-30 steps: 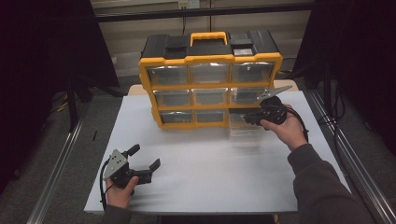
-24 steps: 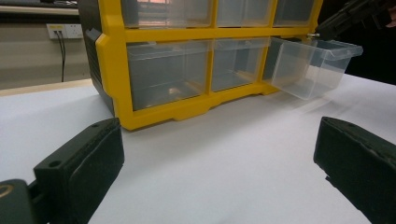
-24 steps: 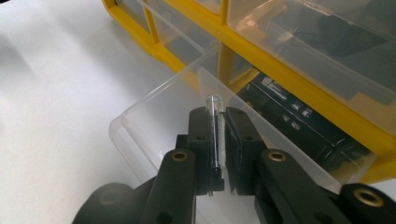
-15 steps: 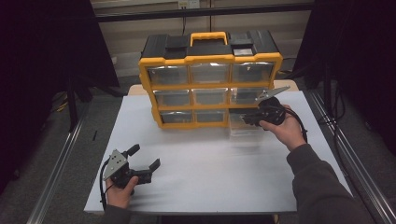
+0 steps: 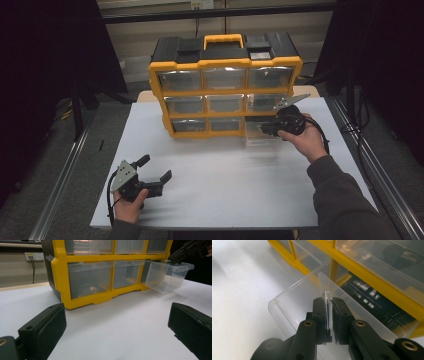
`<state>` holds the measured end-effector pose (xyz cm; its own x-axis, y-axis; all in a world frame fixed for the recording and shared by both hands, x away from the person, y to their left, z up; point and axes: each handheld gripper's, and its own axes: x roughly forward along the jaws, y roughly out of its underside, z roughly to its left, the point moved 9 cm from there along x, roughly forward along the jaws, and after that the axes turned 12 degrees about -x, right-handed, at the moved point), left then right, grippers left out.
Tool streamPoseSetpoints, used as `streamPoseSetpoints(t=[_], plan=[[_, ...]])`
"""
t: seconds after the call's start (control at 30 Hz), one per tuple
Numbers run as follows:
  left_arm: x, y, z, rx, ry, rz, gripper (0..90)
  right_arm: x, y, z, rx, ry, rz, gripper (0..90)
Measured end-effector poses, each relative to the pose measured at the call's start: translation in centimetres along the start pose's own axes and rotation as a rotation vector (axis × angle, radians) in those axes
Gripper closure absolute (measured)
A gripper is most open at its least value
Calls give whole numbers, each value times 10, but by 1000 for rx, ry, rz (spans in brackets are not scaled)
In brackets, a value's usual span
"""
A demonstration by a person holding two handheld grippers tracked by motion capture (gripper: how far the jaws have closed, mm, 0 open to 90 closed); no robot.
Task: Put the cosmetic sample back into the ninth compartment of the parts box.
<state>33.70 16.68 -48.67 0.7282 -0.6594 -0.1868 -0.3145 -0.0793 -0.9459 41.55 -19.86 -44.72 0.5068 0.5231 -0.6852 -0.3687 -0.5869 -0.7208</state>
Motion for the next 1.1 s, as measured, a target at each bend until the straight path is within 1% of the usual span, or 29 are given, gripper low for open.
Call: streamPoseSetpoints(t=[0.03, 0.07, 0.1, 0.13, 0.17, 0.2, 0.23, 0.27, 0.3, 0.33, 0.37, 0.4, 0.43, 0.47, 0.5, 0.53, 0.57, 0.6, 0.63, 0.7, 0.73, 0.77, 0.83, 0.87, 0.93, 1.07, 1.1], plan=[[0, 0, 0, -3, 7, -1, 18, 1, 0, 1, -1, -9, -12, 810], [1, 0, -1, -7, 7, -2, 18, 1, 0, 1, -1, -9, -12, 810], [1, 0, -1, -9, 8, -3, 19, 0, 1, 0, -4, -2, -1, 809], [0, 0, 0, 0, 7, 0, 19, 1, 2, 1, 0, -2, 1, 809], [1, 0, 0, 1, 7, 0, 19, 1, 2, 2, 4, -12, -11, 808], [1, 0, -1, -2, 10, 2, 18, 1, 3, 1, 5, 0, 0, 807], [1, 0, 0, 2, 7, 2, 18, 2, 3, 1, 5, -7, -10, 803], [0, 0, 0, 2, 7, 1, 18, 2, 4, 0, 8, 5, -11, 771], [0, 0, 0, 4, 7, 2, 18, 1, 4, 0, 21, 3, -14, 727], [0, 0, 0, 4, 7, 2, 18, 2, 2, -1, 36, 8, -29, 677], [0, 0, 0, 3, 6, 1, 18, 1, 3, -1, 37, 3, -25, 658], [1, 1, -1, -4, 9, 3, 18, 1, 2, -1, 40, 6, -34, 624], [2, 0, -2, -24, 10, -10, 18, 0, 1, -1, 52, 6, -47, 576], [2, 0, -2, -26, 2, -11, 18, -1, 0, 0, 65, 9, -56, 546], [0, 2, 0, 5, 5, 14, 18, -2, -1, 0, 60, 1, -68, 518], [0, 2, 1, 1, 0, 10, 18, -3, -2, 1, 66, 6, -81, 484], [0, 2, 0, -3, 5, 6, 18, -4, -2, 2, 67, 6, -86, 454], [0, 2, 1, 4, 2, 10, 18, -4, -3, 2, 73, 9, -93, 412], [0, 2, 1, -7, -6, 3, 19, -5, -3, 3, 87, 12, -102, 367], [1, 2, 1, -5, 0, 7, 18, -8, -3, 4, 91, 20, -127, 328], [1, 2, 1, -6, 1, 7, 19, -9, -3, 6, 98, 16, -141, 304], [1, 2, 1, -1, -1, 9, 18, -12, -3, 7, 103, 22, -153, 267], [1, 1, 0, -11, 3, -3, 19, -16, -3, 10, 108, 25, -175, 240], [0, 1, 1, -3, 1, 4, 19, -19, -2, 12, 106, 29, -188, 221], [0, 1, 1, -13, 1, 1, 19, -25, -2, 17, 104, 33, -213, 179], [0, 1, 1, -7, 0, 4, 19, -38, 1, 25, 99, 58, -268, 131], [1, 1, 0, -14, 0, -3, 19, -41, 3, 26, 108, 66, -282, 122]])
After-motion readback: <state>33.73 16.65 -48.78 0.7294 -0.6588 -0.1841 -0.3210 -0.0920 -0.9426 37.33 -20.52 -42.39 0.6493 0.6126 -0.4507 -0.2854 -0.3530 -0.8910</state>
